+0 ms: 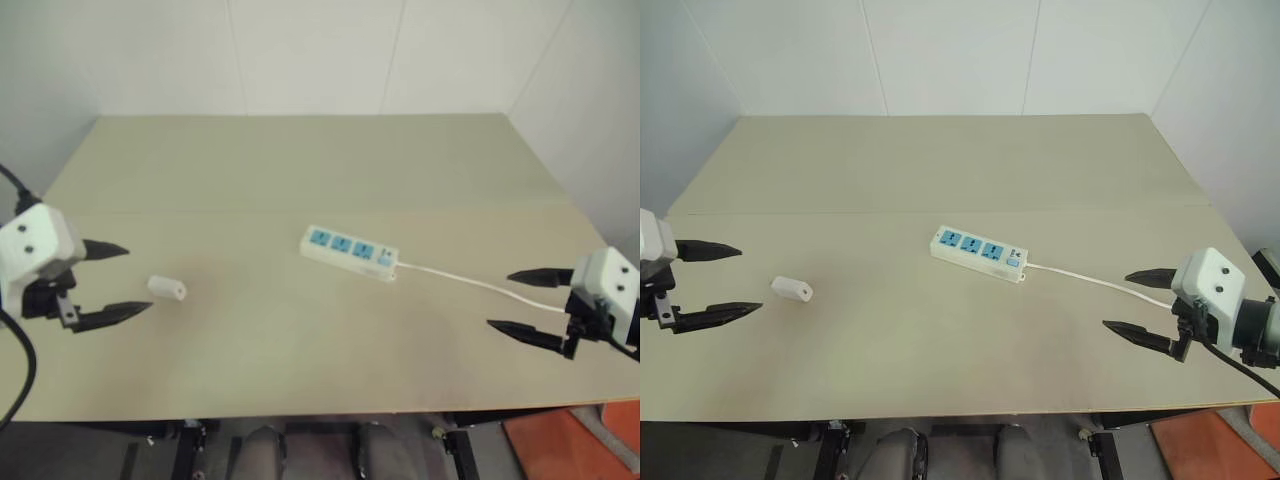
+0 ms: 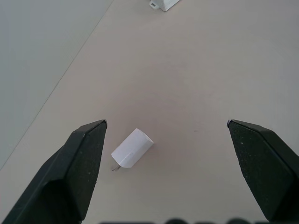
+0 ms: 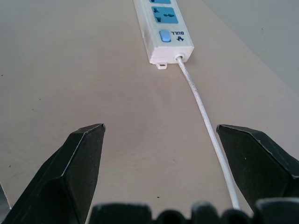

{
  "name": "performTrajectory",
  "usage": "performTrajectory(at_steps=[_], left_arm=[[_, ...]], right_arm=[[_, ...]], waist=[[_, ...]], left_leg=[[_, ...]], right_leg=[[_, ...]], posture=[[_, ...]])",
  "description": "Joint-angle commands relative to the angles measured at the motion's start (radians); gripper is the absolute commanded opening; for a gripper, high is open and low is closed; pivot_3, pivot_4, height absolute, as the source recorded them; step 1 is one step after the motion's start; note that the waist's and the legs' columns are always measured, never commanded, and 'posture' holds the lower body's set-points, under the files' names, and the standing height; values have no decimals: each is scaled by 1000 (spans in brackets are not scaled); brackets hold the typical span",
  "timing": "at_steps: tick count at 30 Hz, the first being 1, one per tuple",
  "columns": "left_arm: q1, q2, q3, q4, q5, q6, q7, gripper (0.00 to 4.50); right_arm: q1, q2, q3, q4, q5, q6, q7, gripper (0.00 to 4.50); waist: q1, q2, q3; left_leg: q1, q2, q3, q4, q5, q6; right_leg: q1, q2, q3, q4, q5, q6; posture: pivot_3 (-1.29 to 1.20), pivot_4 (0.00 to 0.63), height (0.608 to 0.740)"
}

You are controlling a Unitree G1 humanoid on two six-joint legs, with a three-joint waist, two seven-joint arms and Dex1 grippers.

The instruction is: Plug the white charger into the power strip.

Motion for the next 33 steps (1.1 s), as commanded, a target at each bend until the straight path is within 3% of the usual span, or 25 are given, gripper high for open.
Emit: performTrajectory(at_steps=[1, 8, 14, 24, 33], left_arm=[[-13, 10, 10, 7, 0, -26, -5, 4500], [-20, 14, -13, 26, 6, -56, -11, 4500], [-52, 80, -157, 108, 102, -165, -1, 4500], [-286, 50, -391, 232, 121, -275, 17, 4500], [-354, 9, -448, 275, 117, -309, 3, 4500]], right_arm=[[-2, -3, -36, -19, 1, -15, -3, 4478], [-12, -2, -22, -17, -3, -20, -9, 4478], [-94, 39, 86, -23, 13, -21, -27, 4478], [-363, 308, 327, 198, -88, -130, -176, 4478], [-538, 460, 447, 475, -161, -296, -159, 4478]], waist=[[0, 0, 0], [0, 0, 0], [-2, 0, 0], [-2, -1, 0], [-5, 0, 1]], left_leg=[[0, 0, 0, 0, 0, 0], [0, 0, 0, 0, 0, 0], [1, 0, 0, 0, 0, 0], [-1, 0, 0, 0, 0, 0], [-2, 0, 0, 0, 0, 0]], right_leg=[[0, 0, 0, 0, 0, 0], [0, 0, 0, 0, 0, 0], [0, 0, 0, 0, 0, 0], [-1, 0, 0, 1, 0, 0], [-2, 0, 0, 1, 0, 0]], posture=[[0, 150, 740], [0, 150, 740], [0, 150, 740], [0, 150, 740], [0, 150, 740]])
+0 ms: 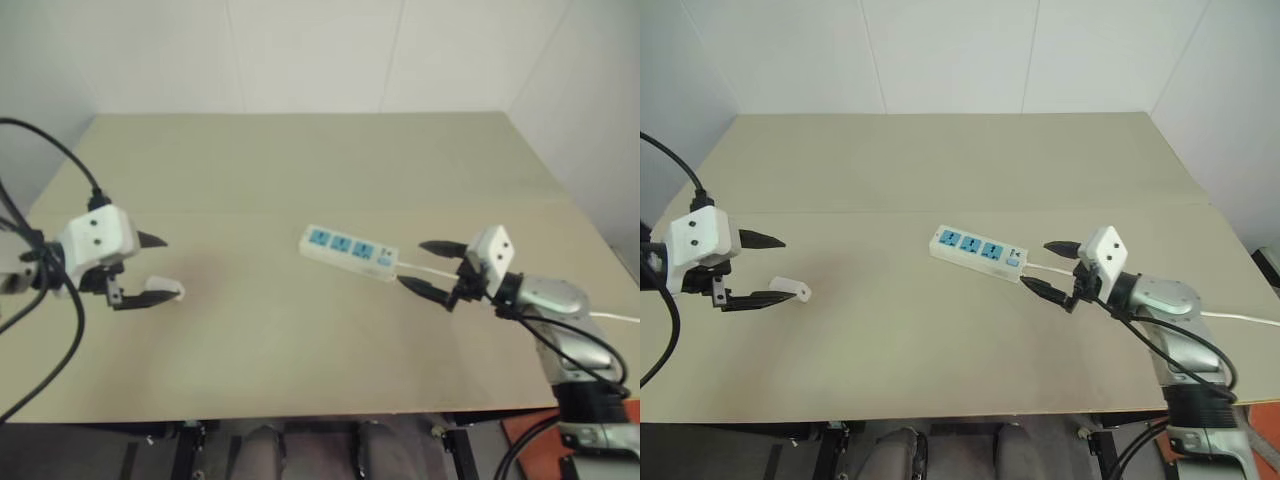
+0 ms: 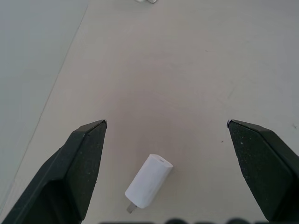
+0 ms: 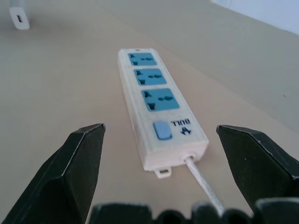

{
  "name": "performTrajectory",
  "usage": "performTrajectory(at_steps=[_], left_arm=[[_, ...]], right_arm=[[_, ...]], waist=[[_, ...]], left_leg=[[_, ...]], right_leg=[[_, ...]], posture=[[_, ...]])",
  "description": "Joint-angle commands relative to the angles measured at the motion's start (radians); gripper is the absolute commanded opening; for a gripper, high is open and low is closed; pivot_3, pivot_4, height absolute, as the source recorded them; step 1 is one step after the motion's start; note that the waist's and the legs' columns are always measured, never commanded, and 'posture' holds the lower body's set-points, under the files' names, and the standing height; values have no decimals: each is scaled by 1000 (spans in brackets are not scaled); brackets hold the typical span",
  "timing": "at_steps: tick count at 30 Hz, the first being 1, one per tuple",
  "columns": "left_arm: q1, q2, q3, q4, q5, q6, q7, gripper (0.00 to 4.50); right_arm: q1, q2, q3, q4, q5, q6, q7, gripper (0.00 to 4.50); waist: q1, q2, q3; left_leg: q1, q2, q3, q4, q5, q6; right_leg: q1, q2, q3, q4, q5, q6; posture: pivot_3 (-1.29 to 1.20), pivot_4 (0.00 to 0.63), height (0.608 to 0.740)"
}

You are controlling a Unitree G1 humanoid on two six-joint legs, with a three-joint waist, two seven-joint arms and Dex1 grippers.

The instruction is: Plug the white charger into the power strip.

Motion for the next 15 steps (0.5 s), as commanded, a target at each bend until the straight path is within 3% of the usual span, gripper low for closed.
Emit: performTrajectory(at_steps=[1, 15], left_arm=[[-30, 1, 5, 14, -4, -31, -9, 4500], [-29, -36, 26, 25, -52, -41, -38, 4500]], right_arm=[[-59, 24, 28, 97, -35, -90, 16, 4478], [-270, 116, 89, 549, -127, -307, 80, 4478]], waist=[[0, 0, 0], [-7, 0, 0]], left_leg=[[0, 0, 0, 0, 0, 0], [1, 0, 0, 0, 0, 0]], right_leg=[[0, 0, 0, 0, 0, 0], [0, 0, 0, 1, 0, 0]], posture=[[0, 150, 740], [0, 150, 740]])
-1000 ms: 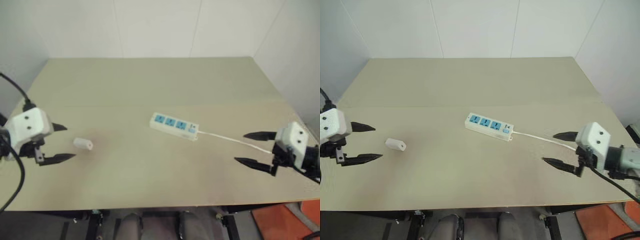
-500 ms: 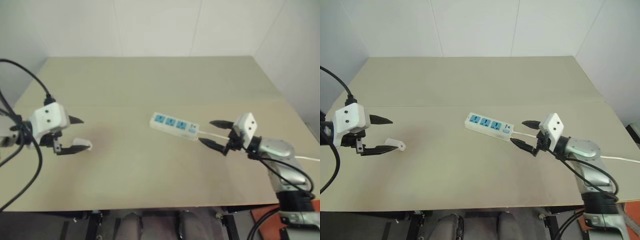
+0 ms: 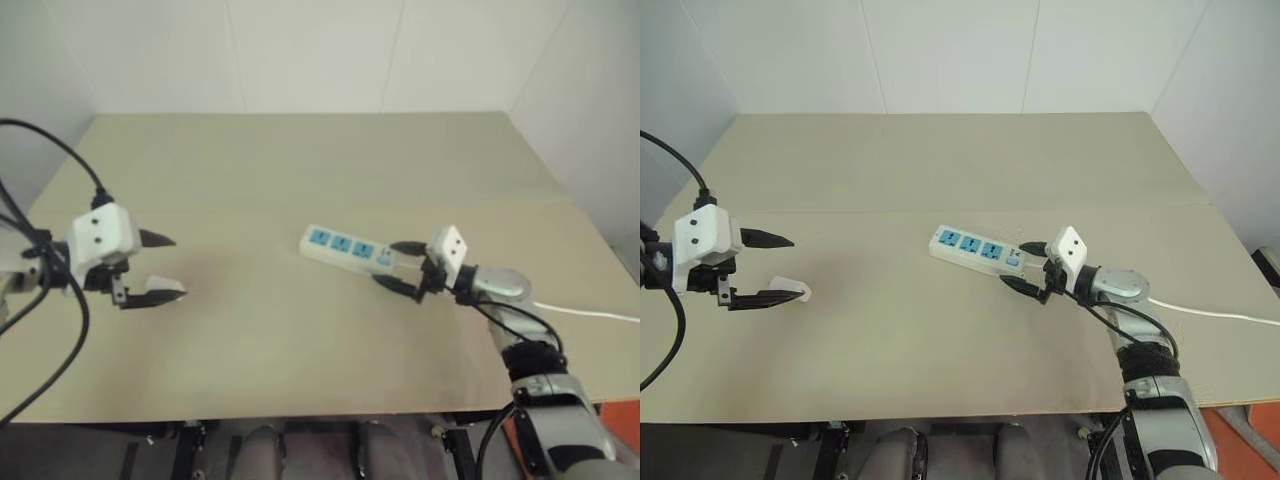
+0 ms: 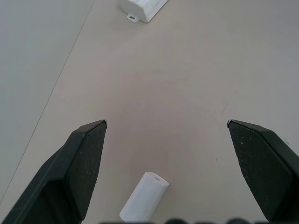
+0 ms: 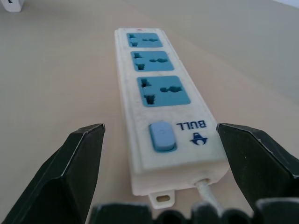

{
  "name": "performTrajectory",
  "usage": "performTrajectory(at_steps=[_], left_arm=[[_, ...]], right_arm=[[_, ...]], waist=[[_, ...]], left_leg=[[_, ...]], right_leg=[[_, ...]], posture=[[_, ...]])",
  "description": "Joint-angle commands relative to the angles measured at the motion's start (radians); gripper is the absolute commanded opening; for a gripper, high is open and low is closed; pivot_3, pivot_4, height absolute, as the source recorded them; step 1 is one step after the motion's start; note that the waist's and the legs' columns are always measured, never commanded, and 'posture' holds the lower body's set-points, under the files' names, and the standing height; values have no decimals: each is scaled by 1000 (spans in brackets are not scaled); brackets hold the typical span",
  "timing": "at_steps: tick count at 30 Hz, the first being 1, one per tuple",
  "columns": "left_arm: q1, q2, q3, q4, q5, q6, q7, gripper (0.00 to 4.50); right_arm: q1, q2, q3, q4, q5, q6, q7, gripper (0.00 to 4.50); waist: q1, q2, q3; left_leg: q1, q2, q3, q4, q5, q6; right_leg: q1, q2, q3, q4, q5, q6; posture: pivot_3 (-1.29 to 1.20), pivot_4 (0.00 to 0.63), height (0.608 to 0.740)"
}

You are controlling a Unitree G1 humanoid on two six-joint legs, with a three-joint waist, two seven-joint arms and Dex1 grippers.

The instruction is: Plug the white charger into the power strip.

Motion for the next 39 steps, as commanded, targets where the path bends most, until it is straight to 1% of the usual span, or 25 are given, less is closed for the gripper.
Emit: performTrajectory(at_steps=[1, 6, 13, 20, 26, 29, 30, 31, 35, 39], left_arm=[[2, -1, 40, -8, -22, -19, -7, 4500], [21, -2, 57, -16, -28, -19, -8, 4500], [47, 4, 85, -23, -29, -20, -14, 4500], [66, 13, 116, -36, -42, -9, -35, 4500], [79, 24, 135, -43, -45, -2, -49, 4500], [80, 26, 141, -45, -46, 2, -52, 4500], [80, 27, 141, -47, -47, 4, -52, 4500], [81, 27, 141, -48, -48, 5, -51, 4500], [73, 23, 124, -56, -54, 13, -46, 4500], [65, 20, 113, -55, -58, 15, -45, 4500]], right_arm=[[-47, 9, -3, 86, -16, -63, 14, 4478], [-108, 26, -5, 228, -40, -117, 30, 4478], [-163, 57, -13, 356, -59, -176, 46, 4478], [-201, 92, -29, 420, -40, -201, 100, 4478], [-200, 108, -37, 441, -41, -195, 134, 4478], [-195, 111, -48, 440, -35, -184, 155, 3923], [-192, 111, -52, 439, -35, -184, 159, 3622], [-191, 111, -54, 439, -35, -185, 161, 3413], [-180, 119, -68, 423, -23, -179, 172, 3416], [-151, 130, -78, 339, 8, -156, 204, 3416]], waist=[[-4, 0, 0], [-17, 0, 0], [-24, 0, 0], [-24, 0, 0], [-25, 0, 0], [-25, 0, 0], [-25, 1, 0], [-25, 1, 0], [-25, 1, 0], [-26, 1, 0]], left_leg=[[0, 0, 0, 0, 0, 0], [0, 0, 0, 0, 0, 0], [0, 0, 0, 0, 0, 0], [0, 0, 0, -1, 0, 0], [1, 0, 0, -1, 0, 0], [1, 0, 0, -1, 0, 0], [1, 0, 0, -1, 0, 0], [1, 0, 0, -1, 0, 0], [1, 0, 0, -1, 0, 0], [1, 0, 0, -1, 0, 0]], right_leg=[[0, 0, 0, 0, 0, 0], [0, 0, 0, 0, 0, 0], [0, 0, 0, 0, 0, 0], [0, 0, 0, 2, 0, 0], [0, 0, 0, 3, 0, 0], [0, 0, 0, 3, 0, 0], [0, 0, 0, 3, 0, 0], [0, 0, 0, 3, 0, 0], [0, 0, 0, 3, 0, 0], [0, 0, 0, 3, 0, 0]], posture=[[0, 150, 740], [0, 150, 740], [0, 150, 740], [0, 150, 740], [0, 150, 740], [0, 150, 740], [0, 150, 740], [0, 150, 740], [0, 150, 740], [0, 150, 740]])
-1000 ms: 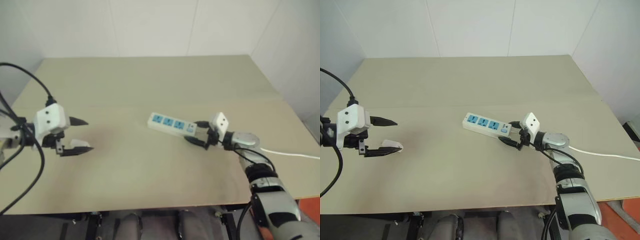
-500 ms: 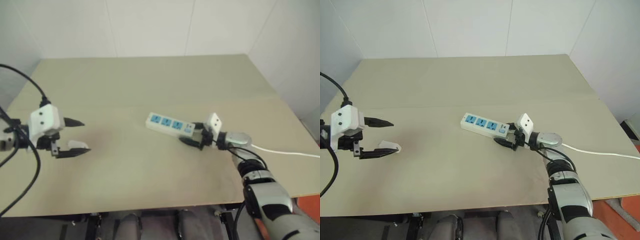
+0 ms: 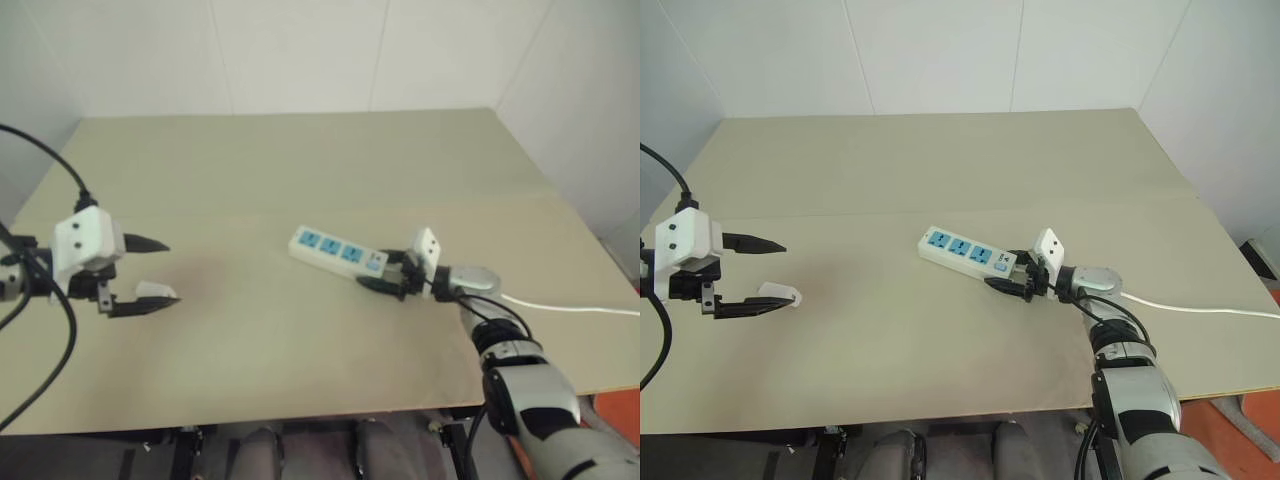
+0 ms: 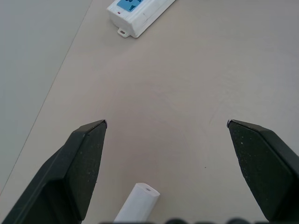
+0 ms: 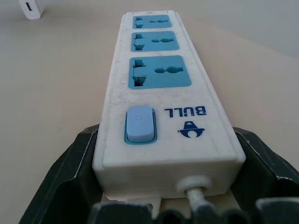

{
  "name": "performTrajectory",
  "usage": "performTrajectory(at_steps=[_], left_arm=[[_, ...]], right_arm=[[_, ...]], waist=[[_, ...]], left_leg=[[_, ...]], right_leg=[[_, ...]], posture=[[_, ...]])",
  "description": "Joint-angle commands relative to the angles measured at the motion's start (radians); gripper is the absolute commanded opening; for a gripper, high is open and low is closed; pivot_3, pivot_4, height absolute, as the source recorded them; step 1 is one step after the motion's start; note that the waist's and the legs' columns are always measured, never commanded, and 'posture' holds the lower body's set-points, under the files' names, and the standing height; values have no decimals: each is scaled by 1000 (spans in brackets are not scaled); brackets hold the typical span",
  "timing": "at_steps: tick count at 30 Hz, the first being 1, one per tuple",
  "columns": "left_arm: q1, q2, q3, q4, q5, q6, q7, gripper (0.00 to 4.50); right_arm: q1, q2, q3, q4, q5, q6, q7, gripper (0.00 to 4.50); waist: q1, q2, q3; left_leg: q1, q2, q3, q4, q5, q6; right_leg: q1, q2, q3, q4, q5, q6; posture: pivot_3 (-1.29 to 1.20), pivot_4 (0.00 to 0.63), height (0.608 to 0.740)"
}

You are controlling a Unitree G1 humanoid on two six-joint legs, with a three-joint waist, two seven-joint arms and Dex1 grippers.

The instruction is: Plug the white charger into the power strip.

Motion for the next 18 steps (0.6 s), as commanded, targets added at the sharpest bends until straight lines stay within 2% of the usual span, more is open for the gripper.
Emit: performTrajectory(at_steps=[1, 11, 18], left_arm=[[-19, 15, 10, -20, -12, 2, 1, 4500], [-35, 16, -2, -18, -16, 7, -3, 4500], [-54, 37, -17, -4, -2, -3, -24, 4500]], right_arm=[[31, 13, -20, -125, 65, 32, 47, 3416], [253, -17, 82, -626, 124, 195, 141, 3416], [307, -34, 177, -728, 63, 160, 125, 3416]], waist=[[0, 0, 0], [5, 0, 0], [4, 0, 0]], left_leg=[[0, 0, 0, 0, 0, 0], [-1, 0, -1, 0, 0, 0], [0, 0, 0, 0, 0, 0]], right_leg=[[0, 0, 0, 0, 0, 0], [0, 0, -1, 1, 0, 0], [-1, 0, -1, -1, 0, 0]], posture=[[0, 150, 740], [0, 150, 740], [0, 150, 740]])
